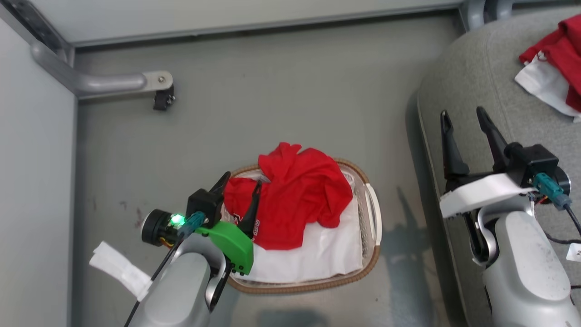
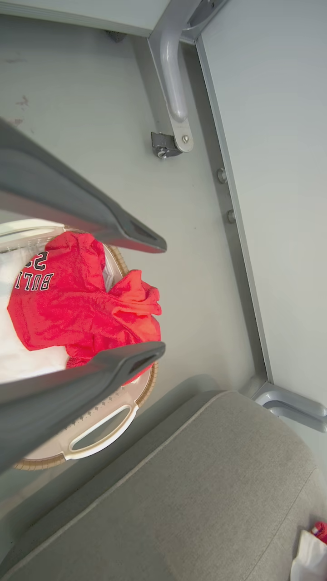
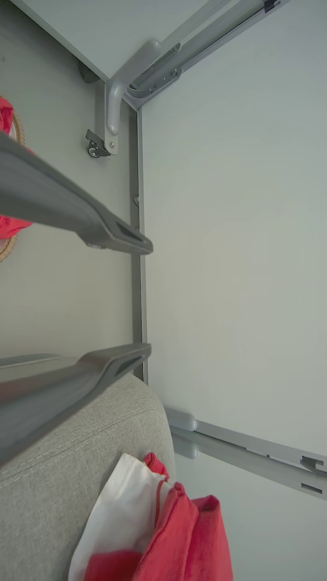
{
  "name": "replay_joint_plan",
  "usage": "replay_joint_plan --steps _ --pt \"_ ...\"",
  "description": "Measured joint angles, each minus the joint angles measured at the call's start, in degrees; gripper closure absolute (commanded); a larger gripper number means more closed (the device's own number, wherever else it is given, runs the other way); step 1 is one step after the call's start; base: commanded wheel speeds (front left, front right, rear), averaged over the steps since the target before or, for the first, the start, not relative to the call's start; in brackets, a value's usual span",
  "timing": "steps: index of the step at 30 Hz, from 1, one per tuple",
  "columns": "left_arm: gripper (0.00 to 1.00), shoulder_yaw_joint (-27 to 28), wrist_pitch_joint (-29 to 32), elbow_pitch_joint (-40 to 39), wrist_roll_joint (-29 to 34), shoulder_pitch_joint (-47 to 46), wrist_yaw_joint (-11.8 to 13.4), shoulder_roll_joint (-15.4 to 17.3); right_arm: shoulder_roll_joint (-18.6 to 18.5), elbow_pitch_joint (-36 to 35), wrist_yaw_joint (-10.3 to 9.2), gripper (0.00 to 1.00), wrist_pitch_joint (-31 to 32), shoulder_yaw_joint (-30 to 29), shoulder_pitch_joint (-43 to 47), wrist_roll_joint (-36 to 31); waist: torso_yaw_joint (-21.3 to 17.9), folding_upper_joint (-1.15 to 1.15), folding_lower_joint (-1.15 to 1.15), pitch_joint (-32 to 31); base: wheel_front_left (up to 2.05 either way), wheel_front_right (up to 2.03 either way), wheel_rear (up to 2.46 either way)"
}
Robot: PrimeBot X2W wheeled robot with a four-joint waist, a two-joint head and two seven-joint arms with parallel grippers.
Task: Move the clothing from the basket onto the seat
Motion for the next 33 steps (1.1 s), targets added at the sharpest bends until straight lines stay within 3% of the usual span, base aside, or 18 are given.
replay_joint_plan --steps 14,23,33 --pt "0.00 -11.88 1.53 19.67 -3.49 -15.00 -0.07 -0.08 -0.02 -3.37 0.00 0.00 0.00 3.66 -8.28 1.70 -3.99 0.00 0.01 13.74 0.00 0.00 0.00" --pt "0.00 -13.23 1.69 27.13 -3.92 -23.03 -0.08 0.46 -0.03 -5.81 0.00 0.00 0.00 5.25 -12.37 3.54 -7.19 0.00 0.01 22.20 0.00 0.00 0.00" --pt "0.00 -14.00 1.18 30.15 -3.79 -28.66 0.30 2.03 -0.03 -7.32 0.00 0.00 0.00 6.16 -14.18 4.50 -10.52 0.00 0.01 29.12 0.00 0.00 0.00"
